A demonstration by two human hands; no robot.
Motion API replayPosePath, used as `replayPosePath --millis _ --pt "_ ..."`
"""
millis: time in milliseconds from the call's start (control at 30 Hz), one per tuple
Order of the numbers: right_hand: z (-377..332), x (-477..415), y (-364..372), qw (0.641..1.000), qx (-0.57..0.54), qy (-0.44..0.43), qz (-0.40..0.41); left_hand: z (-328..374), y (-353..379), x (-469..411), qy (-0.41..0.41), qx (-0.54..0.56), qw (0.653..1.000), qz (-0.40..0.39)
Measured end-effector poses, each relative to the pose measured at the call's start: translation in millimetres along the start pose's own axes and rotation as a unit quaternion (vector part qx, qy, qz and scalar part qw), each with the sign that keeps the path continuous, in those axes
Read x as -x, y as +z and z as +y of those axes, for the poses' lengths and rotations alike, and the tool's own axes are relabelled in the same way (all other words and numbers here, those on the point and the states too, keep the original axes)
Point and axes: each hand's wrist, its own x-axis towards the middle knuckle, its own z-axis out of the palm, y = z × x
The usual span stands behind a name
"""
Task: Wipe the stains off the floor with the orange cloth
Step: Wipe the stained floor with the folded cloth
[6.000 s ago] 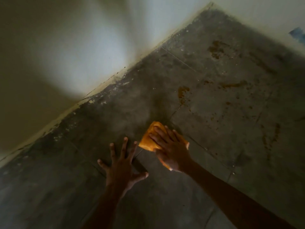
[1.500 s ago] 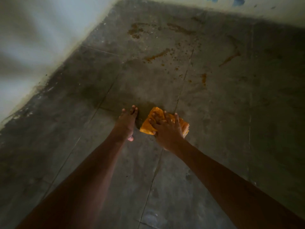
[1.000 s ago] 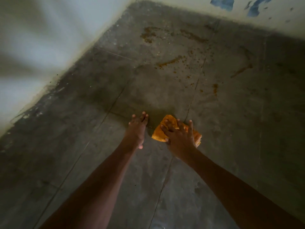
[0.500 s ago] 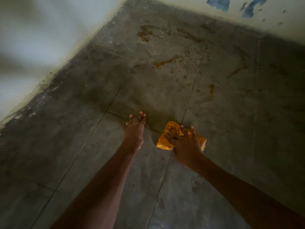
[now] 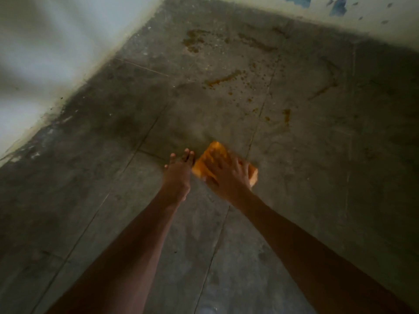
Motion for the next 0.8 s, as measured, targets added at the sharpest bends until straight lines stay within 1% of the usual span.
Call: replayPosePath --millis 67,100,133,200,267,333,367,400,467,500,533,600,633,700,767,800 --pt "24 76 11 0.997 0.015 -0.072 -0.012 -2 -2 1 0.0 -0.003 1.0 -0.01" --pt "49 115 15 0.996 0.014 -0.082 -0.008 -1 -3 1 0.001 -0.01 1.0 -0.014" --pt "78 145 18 0.997 0.009 -0.07 0.008 1 -3 2 -0.003 -0.022 1.0 -0.015" --pt "135 165 18 0.999 0.01 0.021 0.03 14 2 6 -0.025 -0.039 0.999 0.006" --pt "171 145 18 0.988 0.037 0.142 0.041 45 13 12 -0.051 -0.034 0.998 0.021" --pt "171 106 17 0.967 0.0 0.247 0.064 82 31 17 -0.035 0.006 0.999 0.035" --pt "168 94 18 0.956 -0.013 0.284 0.073 105 39 18 -0.006 0.043 0.999 0.034" --pt "173 94 17 0.952 -0.02 0.295 0.078 134 45 18 0.027 0.071 0.997 0.027" --pt "174 111 19 0.971 -0.001 0.232 0.06 161 48 16 0.061 0.078 0.995 0.015" --pt "182 136 20 0.978 0.011 0.202 0.047 176 48 13 0.08 0.059 0.995 -0.002" --pt "191 166 19 0.981 0.011 0.192 0.034 193 46 9 0.106 0.03 0.994 -0.022" --pt "206 216 16 0.981 0.001 0.191 0.021 215 49 4 0.152 -0.002 0.988 -0.036" --pt "219 230 15 0.978 -0.004 0.206 0.025 223 51 4 0.164 -0.005 0.986 -0.038" --pt "256 223 12 0.965 -0.012 0.263 0.015 234 59 0 0.161 0.001 0.987 -0.026" --pt "295 181 6 0.932 -0.015 0.36 0.043 237 68 -2 0.142 0.012 0.99 -0.017" --pt "314 153 -2 0.908 -0.043 0.413 0.063 235 70 -3 0.139 0.018 0.99 -0.024"
